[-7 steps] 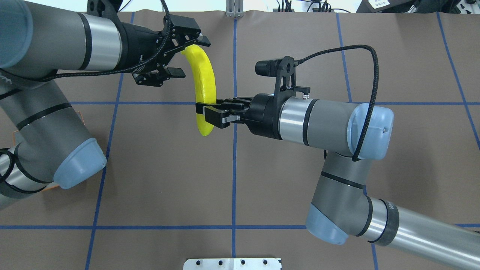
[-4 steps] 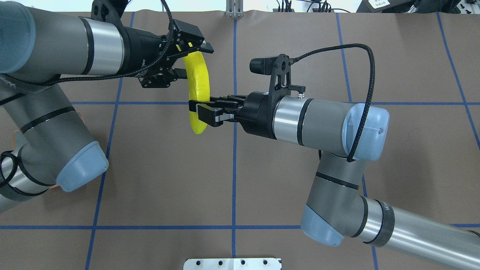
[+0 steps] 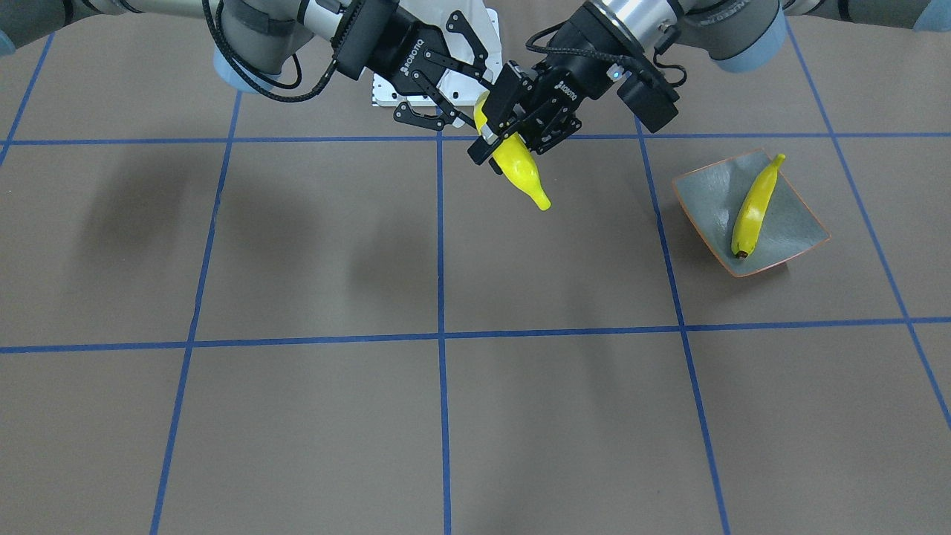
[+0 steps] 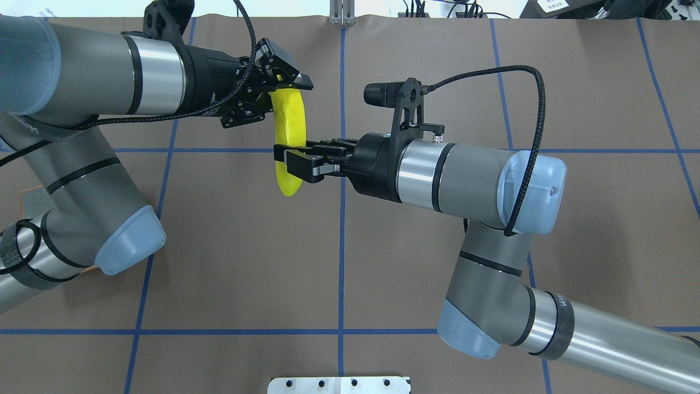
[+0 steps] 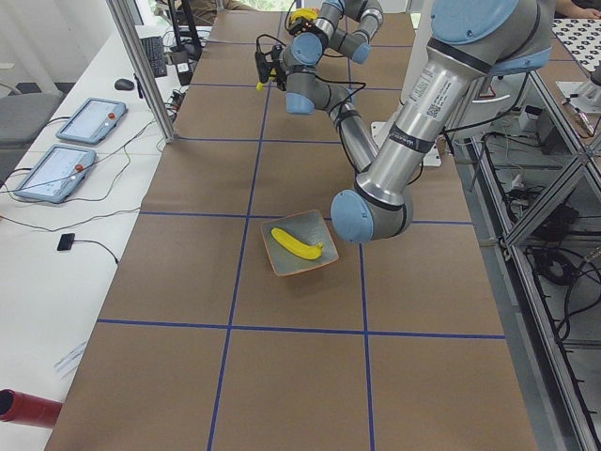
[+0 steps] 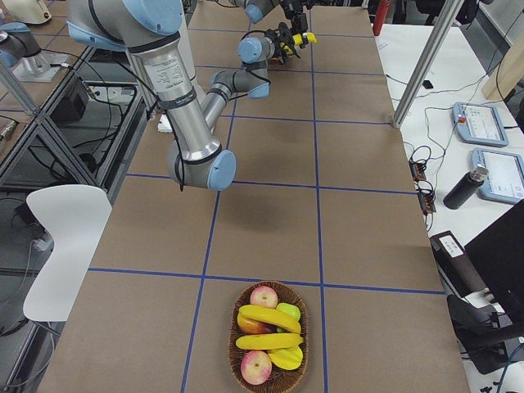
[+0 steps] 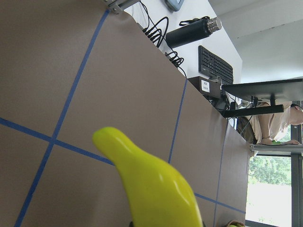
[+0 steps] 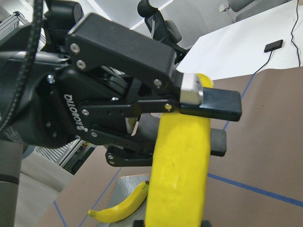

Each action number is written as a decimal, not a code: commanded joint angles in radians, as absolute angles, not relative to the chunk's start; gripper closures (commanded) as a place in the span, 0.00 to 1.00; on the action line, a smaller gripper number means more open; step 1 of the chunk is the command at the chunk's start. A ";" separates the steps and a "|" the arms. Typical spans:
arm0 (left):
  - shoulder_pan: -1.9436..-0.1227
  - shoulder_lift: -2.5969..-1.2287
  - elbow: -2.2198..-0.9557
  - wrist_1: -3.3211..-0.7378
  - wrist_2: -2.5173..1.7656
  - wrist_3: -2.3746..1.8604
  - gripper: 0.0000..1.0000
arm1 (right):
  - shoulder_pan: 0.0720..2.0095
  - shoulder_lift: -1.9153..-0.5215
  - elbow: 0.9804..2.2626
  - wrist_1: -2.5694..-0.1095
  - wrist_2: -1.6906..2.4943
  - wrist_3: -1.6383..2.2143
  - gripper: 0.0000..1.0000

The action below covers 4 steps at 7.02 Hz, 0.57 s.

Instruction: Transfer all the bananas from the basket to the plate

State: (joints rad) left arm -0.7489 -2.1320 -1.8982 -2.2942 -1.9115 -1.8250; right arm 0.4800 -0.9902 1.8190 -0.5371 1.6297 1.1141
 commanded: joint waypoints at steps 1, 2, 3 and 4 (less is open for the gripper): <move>-0.752 -2.126 -1.894 -2.299 -1.911 -1.827 1.00 | 0.503 -0.991 1.819 -0.541 1.637 1.163 0.01; -0.756 -2.123 -1.894 -2.296 -1.911 -1.821 1.00 | 0.532 -0.999 1.819 -0.560 1.653 1.166 0.01; -0.756 -2.058 -1.901 -2.302 -1.914 -1.818 1.00 | 0.592 -1.003 1.819 -0.648 1.716 1.164 0.00; -0.756 -1.999 -1.904 -2.295 -1.917 -1.810 1.00 | 0.663 -1.006 1.821 -0.749 1.795 1.152 0.00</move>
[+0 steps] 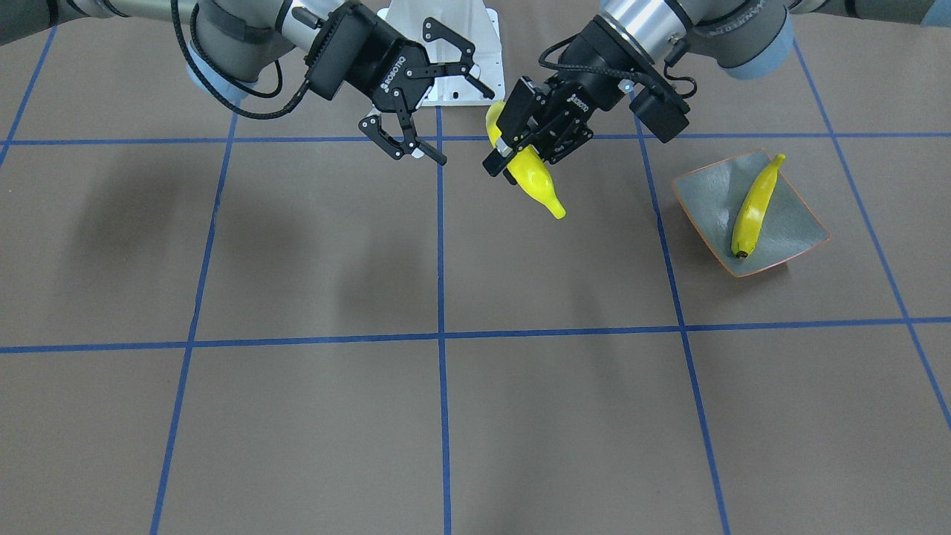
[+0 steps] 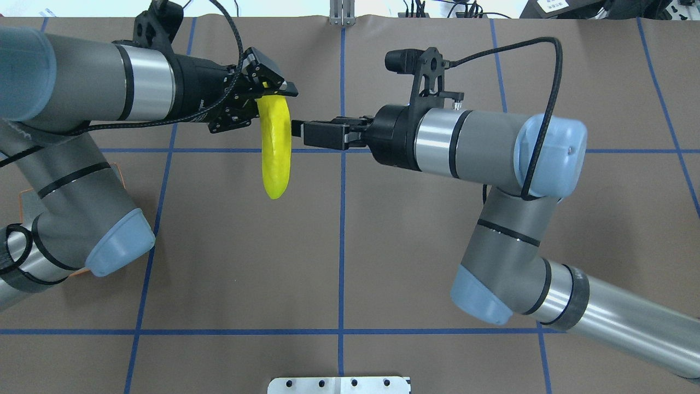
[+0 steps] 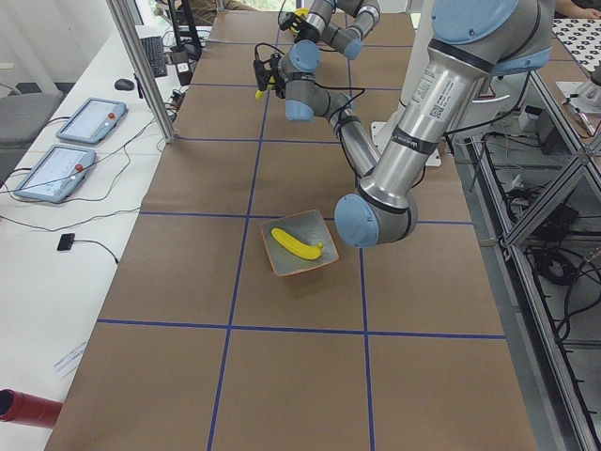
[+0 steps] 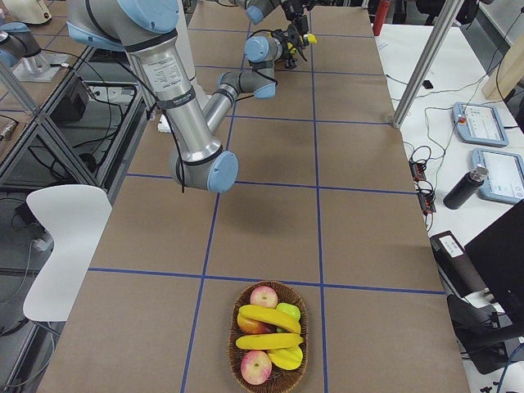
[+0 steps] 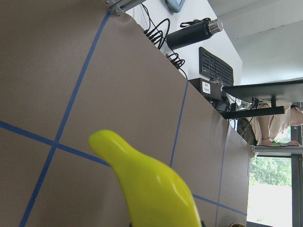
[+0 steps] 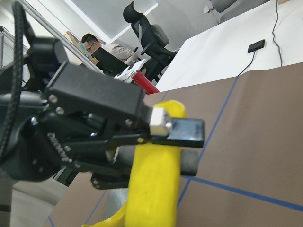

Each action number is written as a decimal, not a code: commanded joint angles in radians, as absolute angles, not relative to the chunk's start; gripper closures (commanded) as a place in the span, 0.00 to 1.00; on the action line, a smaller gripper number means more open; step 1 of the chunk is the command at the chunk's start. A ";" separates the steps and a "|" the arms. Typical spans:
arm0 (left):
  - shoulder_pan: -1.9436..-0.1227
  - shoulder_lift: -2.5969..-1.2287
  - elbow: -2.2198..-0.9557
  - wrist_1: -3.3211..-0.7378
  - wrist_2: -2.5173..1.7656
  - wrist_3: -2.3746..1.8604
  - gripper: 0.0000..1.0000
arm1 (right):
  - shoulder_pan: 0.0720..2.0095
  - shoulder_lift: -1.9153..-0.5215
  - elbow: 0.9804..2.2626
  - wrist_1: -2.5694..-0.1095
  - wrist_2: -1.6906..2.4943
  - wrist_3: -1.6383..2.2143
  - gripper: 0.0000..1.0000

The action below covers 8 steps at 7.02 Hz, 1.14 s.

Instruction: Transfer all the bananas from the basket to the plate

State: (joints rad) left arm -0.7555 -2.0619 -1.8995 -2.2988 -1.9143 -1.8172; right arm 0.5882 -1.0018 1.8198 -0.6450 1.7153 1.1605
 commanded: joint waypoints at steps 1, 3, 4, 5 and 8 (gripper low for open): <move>-0.758 -1.918 -1.908 -2.290 -1.924 -1.763 1.00 | 0.752 -1.034 1.821 -0.852 1.883 1.131 0.00; -0.797 -1.754 -1.922 -2.290 -1.918 -1.627 1.00 | 0.889 -1.109 1.819 -1.057 2.034 0.882 0.00; -0.822 -1.679 -1.922 -2.290 -1.917 -1.546 1.00 | 0.928 -1.129 1.818 -1.142 2.043 0.783 0.00; -0.847 -1.604 -1.922 -2.289 -1.916 -1.443 1.00 | 0.949 -1.141 1.816 -1.191 2.043 0.693 0.00; -0.844 -1.508 -1.916 -2.182 -1.808 -1.213 1.00 | 1.052 -1.186 1.769 -1.204 2.149 0.524 0.00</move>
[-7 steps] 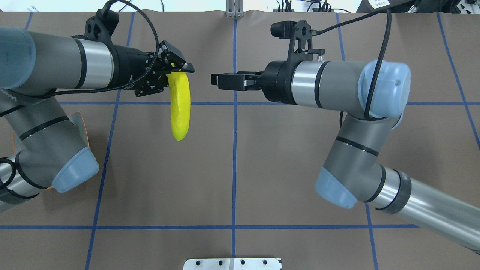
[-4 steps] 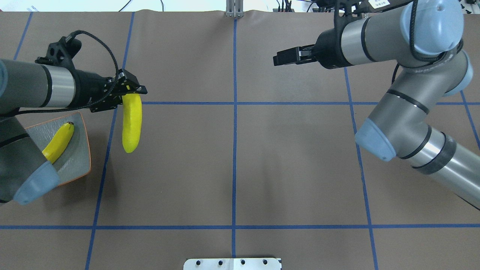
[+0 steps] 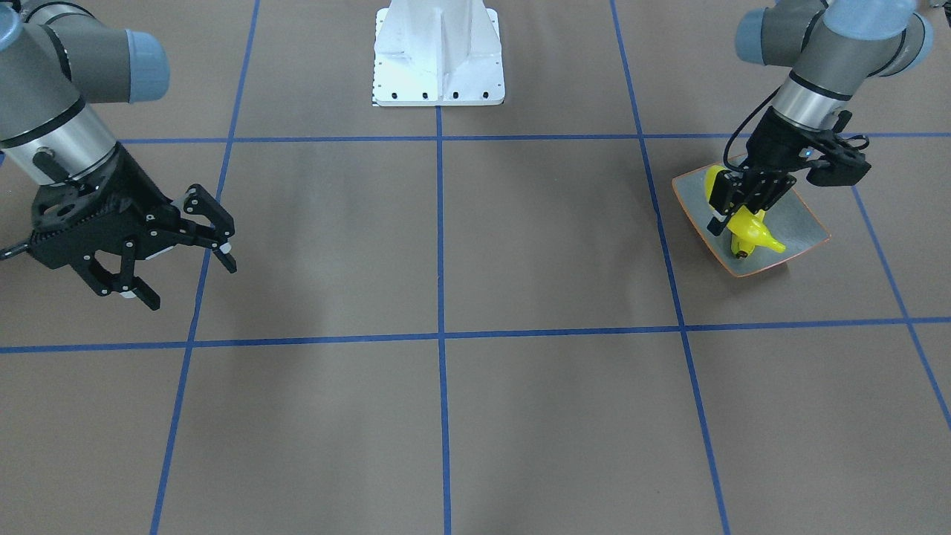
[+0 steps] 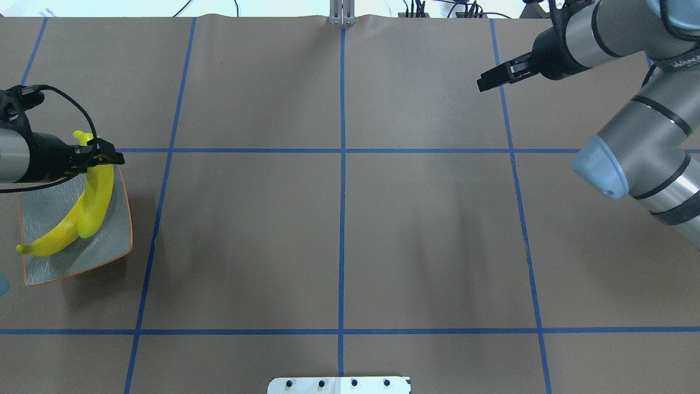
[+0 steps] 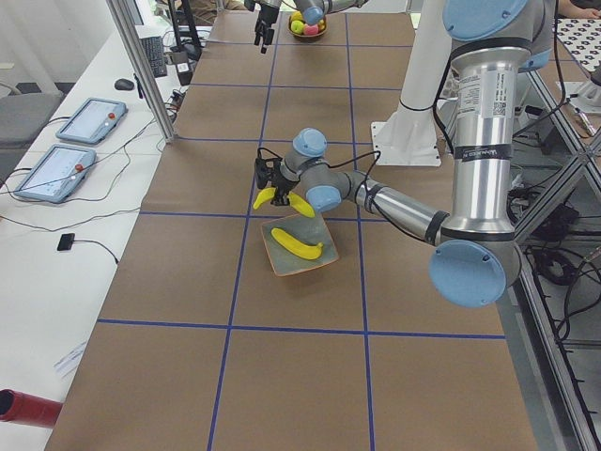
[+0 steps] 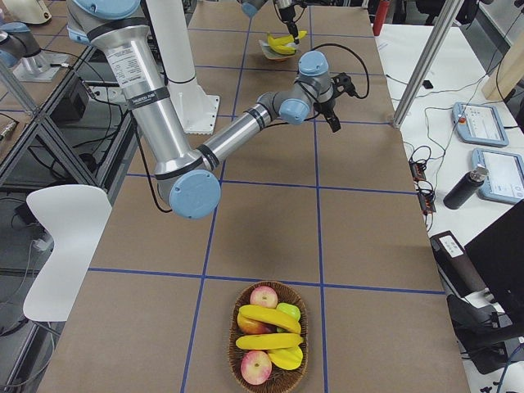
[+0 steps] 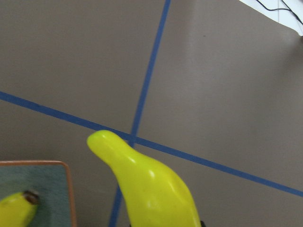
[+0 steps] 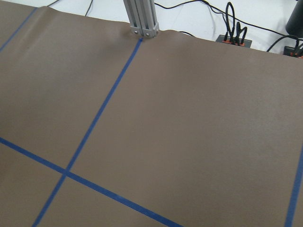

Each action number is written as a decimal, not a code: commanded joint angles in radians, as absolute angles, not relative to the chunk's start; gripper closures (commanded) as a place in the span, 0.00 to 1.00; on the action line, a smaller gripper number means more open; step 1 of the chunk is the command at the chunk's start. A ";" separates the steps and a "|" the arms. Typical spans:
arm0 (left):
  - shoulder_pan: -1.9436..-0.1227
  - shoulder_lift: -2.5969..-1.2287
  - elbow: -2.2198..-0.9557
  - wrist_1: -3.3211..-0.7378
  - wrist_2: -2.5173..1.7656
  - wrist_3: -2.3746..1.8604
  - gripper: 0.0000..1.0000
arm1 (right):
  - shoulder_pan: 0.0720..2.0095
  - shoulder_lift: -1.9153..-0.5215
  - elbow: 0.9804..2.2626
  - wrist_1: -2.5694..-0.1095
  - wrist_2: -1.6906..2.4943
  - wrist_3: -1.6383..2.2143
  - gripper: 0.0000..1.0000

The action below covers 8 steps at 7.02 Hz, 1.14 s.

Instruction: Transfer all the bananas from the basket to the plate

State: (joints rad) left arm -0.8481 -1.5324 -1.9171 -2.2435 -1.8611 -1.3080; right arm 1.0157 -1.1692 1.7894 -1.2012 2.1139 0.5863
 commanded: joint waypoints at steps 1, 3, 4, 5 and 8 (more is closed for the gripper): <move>-0.832 -1.502 -1.913 -2.143 -1.766 -1.165 1.00 | 1.063 -1.186 1.750 -1.203 2.149 0.512 0.00; -0.793 -1.509 -1.889 -2.143 -1.761 -1.163 0.67 | 1.069 -1.184 1.744 -1.203 2.149 0.511 0.00; -0.772 -1.509 -1.878 -2.143 -1.761 -1.163 0.52 | 1.069 -1.184 1.743 -1.203 2.149 0.512 0.00; -0.766 -1.509 -1.879 -2.143 -1.761 -1.163 0.32 | 1.069 -1.184 1.743 -1.203 2.149 0.512 0.00; -0.772 -1.506 -1.910 -2.145 -1.769 -1.104 0.00 | 1.090 -1.189 1.743 -1.204 2.155 0.505 0.00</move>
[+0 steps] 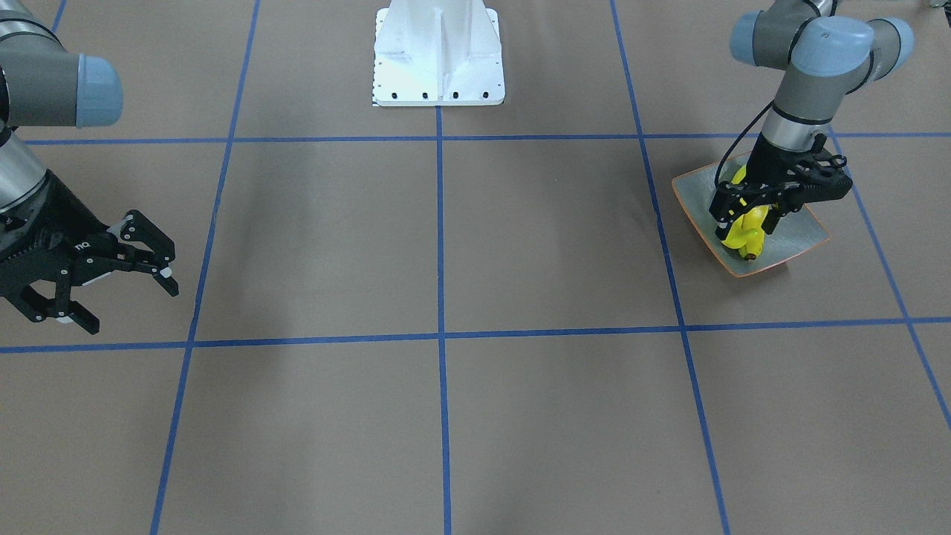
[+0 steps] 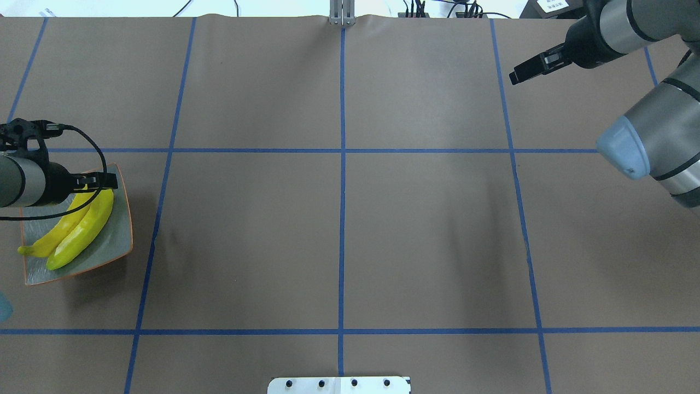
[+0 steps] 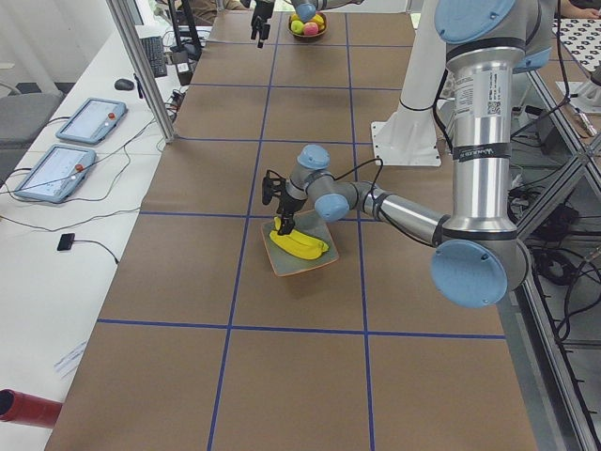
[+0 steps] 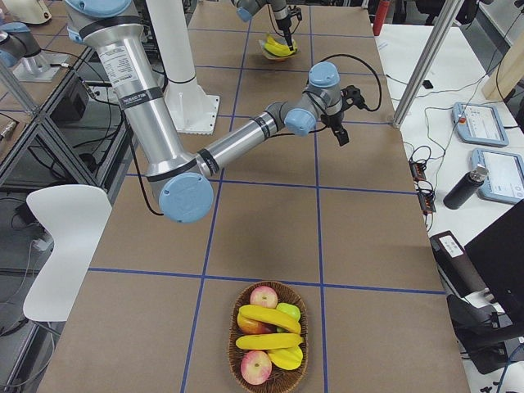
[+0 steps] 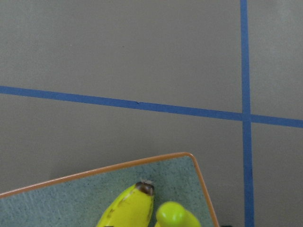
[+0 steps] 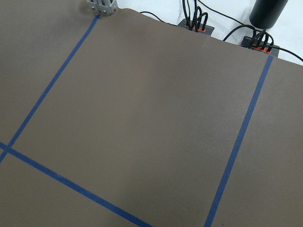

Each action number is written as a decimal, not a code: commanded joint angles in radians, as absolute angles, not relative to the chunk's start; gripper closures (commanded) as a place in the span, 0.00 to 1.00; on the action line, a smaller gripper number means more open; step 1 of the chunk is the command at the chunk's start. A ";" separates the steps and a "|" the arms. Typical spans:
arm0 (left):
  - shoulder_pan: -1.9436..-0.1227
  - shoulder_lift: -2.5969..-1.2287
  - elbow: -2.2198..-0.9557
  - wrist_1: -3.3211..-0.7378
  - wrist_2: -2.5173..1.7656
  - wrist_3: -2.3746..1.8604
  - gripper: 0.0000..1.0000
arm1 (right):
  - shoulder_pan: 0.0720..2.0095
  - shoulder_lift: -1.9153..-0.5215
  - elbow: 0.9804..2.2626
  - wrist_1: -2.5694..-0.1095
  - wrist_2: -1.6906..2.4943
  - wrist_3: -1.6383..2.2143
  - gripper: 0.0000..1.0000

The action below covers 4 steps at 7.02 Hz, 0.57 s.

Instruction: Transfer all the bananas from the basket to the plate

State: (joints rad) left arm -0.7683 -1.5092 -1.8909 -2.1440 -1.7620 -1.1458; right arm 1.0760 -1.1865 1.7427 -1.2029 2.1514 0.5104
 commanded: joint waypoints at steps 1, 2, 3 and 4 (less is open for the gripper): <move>-0.781 -1.497 -1.936 -2.143 -1.773 -1.042 0.00 | 1.120 -1.222 1.743 -1.206 2.181 0.450 0.00; -0.788 -1.496 -1.960 -2.143 -1.773 -1.042 0.00 | 1.171 -1.273 1.743 -1.215 2.222 0.372 0.00; -0.788 -1.499 -1.963 -2.141 -1.773 -1.042 0.00 | 1.227 -1.308 1.732 -1.262 2.253 0.289 0.00; -0.788 -1.502 -1.967 -2.141 -1.773 -1.042 0.00 | 1.268 -1.360 1.714 -1.276 2.253 0.150 0.00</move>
State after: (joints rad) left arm -0.7870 -1.4991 -1.9588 -2.1421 -1.7730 -1.0448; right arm 1.2100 -1.3006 1.7313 -1.2485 2.2368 0.2964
